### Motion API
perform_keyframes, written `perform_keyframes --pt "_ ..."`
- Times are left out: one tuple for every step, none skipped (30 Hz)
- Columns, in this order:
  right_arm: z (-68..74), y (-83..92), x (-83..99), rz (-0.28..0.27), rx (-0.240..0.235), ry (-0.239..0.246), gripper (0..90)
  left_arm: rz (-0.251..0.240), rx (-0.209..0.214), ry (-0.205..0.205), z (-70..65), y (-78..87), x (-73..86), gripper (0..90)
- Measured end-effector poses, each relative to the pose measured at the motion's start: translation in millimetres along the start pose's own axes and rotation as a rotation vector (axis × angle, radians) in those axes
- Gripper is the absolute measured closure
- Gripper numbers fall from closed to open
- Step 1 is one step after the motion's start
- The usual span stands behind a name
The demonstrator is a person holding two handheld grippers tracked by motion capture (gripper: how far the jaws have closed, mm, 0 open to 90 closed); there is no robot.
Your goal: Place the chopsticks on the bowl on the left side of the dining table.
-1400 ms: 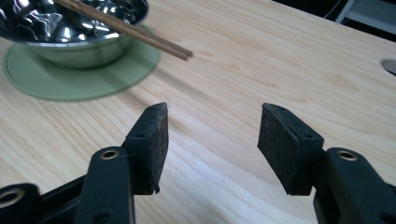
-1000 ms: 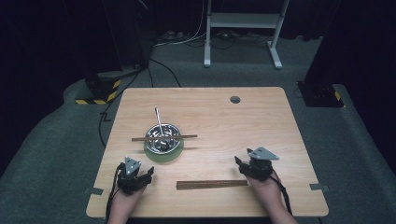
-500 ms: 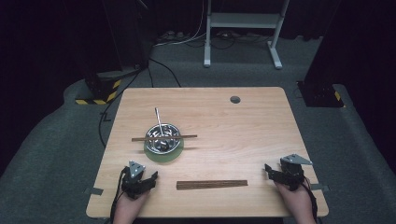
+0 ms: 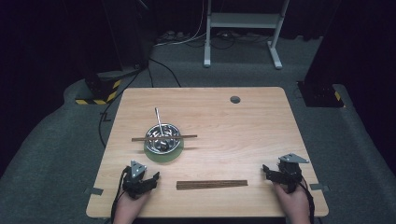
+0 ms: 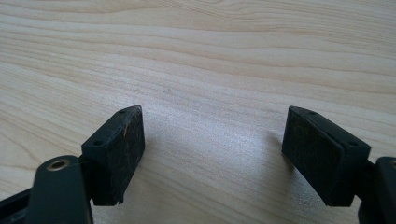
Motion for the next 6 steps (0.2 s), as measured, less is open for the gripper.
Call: perform_keyframes --pt "0.3 1.2 -0.1 0.013 -0.008 -0.003 21.4 -0.012 0.000 0.026 -2.2 -1.0 0.1 33.6" --pt "-0.3 1.1 -0.2 0.011 -0.008 0.003 21.5 -0.009 0.018 0.009 -1.7 -0.9 0.0 33.6" --pt "0.2 1.1 -0.2 0.013 -0.007 -0.003 21.5 -0.006 0.023 0.005 -1.8 -0.7 0.2 33.6" --pt "0.0 1.0 -0.2 0.012 -0.007 0.000 21.5 -0.003 0.024 0.011 -2.5 -0.5 0.4 33.6" --pt "0.7 1.0 -0.2 0.013 -0.007 -0.006 21.5 -0.008 0.033 0.008 -2.7 -1.1 0.2 33.6" --pt "0.7 0.9 -0.3 0.013 -0.005 -0.006 21.5 0.000 0.037 0.000 -2.3 -0.5 0.4 33.6"
Point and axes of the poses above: each handheld gripper's, and its own axes: y roughly backward along the jaws, x roughly out of its underside, z roughly to its left, the point moved 4 cm from there along -y, roughly forward along the jaws, and after that the axes turned 14 degrees about -z, right-handed, at the moved point
